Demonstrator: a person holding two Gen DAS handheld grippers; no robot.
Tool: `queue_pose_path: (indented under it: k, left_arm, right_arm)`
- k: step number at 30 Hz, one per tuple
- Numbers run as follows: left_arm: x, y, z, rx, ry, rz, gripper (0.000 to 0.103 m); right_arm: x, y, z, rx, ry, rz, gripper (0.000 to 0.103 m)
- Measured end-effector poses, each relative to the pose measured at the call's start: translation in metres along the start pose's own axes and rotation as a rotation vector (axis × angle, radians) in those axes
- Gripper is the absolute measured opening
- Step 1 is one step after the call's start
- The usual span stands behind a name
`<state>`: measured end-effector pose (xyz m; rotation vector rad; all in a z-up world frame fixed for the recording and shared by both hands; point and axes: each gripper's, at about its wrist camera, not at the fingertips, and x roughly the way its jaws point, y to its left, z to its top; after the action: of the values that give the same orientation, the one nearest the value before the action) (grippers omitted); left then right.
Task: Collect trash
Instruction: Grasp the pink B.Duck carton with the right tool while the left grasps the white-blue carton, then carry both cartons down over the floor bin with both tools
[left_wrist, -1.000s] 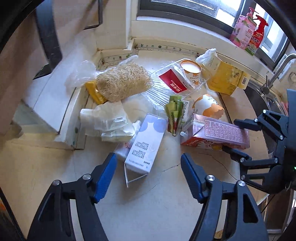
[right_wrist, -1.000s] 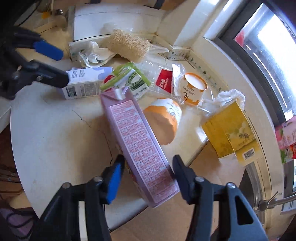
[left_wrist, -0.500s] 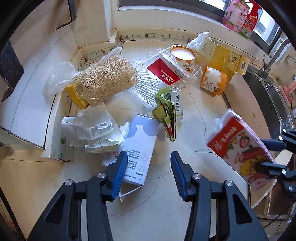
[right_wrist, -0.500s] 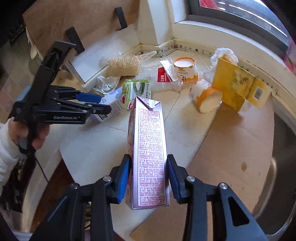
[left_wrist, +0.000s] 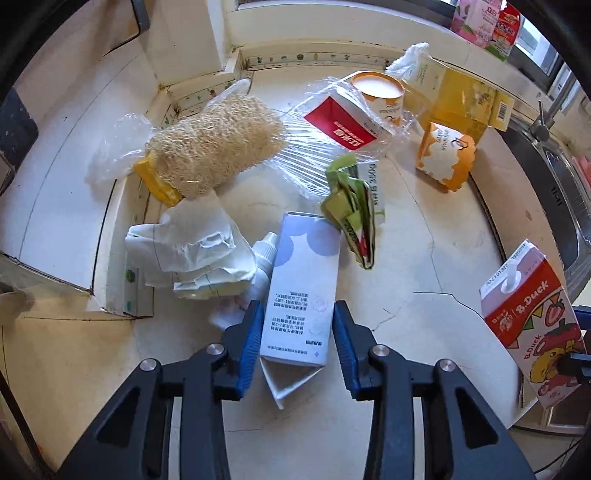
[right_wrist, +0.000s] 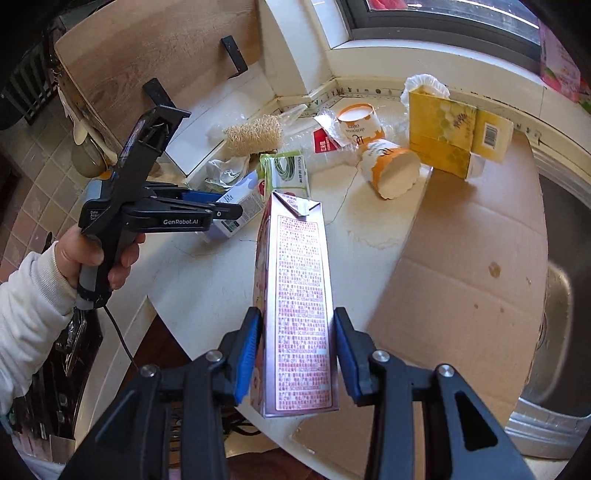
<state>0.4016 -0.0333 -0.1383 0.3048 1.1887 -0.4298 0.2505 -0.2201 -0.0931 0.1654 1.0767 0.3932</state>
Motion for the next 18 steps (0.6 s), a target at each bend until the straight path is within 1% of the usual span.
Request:
queue_pose_path:
  k: [5, 9, 10, 11, 15, 18]
  left_arm:
    - [0.011, -0.015, -0.007, 0.012, 0.029, 0.004, 0.035]
    - [0.008, -0.027, -0.013, 0.004, -0.005, 0.057, 0.033]
    - [0.005, -0.03, -0.016, -0.004, -0.017, 0.075, 0.033]
    - [0.001, -0.034, -0.019, -0.013, -0.027, 0.076, 0.033]
    - [-0.025, -0.045, -0.042, -0.065, -0.061, 0.052, 0.033]
    - [-0.052, -0.054, -0.068, -0.103, -0.083, 0.02, 0.033]
  right_arm:
    - [0.001, -0.003, -0.006, 0.058, -0.013, -0.008, 0.039]
    - [-0.003, -0.003, -0.011, 0.087, -0.028, -0.025, 0.039]
    - [-0.005, -0.003, -0.013, 0.093, -0.032, -0.023, 0.039]
    - [-0.007, -0.003, -0.014, 0.096, -0.035, -0.023, 0.039]
    - [-0.021, -0.003, -0.024, 0.12, -0.058, -0.012, 0.039]
    - [-0.033, -0.002, -0.034, 0.136, -0.075, -0.001, 0.039]
